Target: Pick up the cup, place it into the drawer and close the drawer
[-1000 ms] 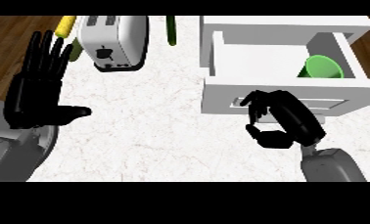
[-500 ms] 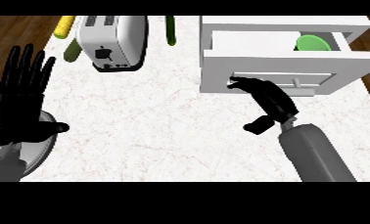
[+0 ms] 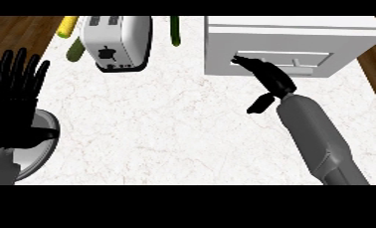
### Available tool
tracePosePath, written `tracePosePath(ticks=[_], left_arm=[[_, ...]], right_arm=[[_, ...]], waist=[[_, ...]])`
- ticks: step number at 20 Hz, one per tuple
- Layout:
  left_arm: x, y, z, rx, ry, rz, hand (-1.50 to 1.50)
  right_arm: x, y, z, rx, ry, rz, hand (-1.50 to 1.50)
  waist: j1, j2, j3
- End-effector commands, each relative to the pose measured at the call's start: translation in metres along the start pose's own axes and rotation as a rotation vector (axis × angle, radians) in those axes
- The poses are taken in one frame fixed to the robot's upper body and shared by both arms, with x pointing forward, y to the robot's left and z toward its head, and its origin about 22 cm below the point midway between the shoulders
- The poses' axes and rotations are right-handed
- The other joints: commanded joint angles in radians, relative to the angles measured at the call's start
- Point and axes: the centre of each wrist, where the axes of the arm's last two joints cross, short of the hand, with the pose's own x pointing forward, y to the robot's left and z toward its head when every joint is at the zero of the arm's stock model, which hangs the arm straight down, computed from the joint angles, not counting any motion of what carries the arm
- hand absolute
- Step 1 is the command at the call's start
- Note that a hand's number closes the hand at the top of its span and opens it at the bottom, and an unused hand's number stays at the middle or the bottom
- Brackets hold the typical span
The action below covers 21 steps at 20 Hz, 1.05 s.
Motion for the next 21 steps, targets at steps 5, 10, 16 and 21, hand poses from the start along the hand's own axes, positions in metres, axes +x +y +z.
tracePosePath(ticks=[5,10,16,21], left_arm=[[-0.016,-0.011,0.003,-0.019,0.003,0.026,-1.5],[-0.022,-0.001,0.012,-0.039,0.014,0.01,-1.5],[-0.021,-0.012,-0.006,-0.049,0.001,-0.009,-1.5],[-0.016,-0.012,-0.002,-0.053,-0.004,-0.006,-1.5]], right_arm=[[-0.022,-0.041,-0.013,0.028,0.032,-0.035,-1.5],[-0.024,-0.079,-0.014,0.014,0.056,-0.033,-1.5],[-0.036,-0.098,-0.004,0.002,0.064,-0.027,-1.5],[-0.033,-0.098,-0.008,-0.009,0.065,-0.06,-1.5]], waist=[[0.023,0.017,0.004],[0.046,0.03,0.004],[0.054,0.041,0.006],[0.06,0.029,0.005]])
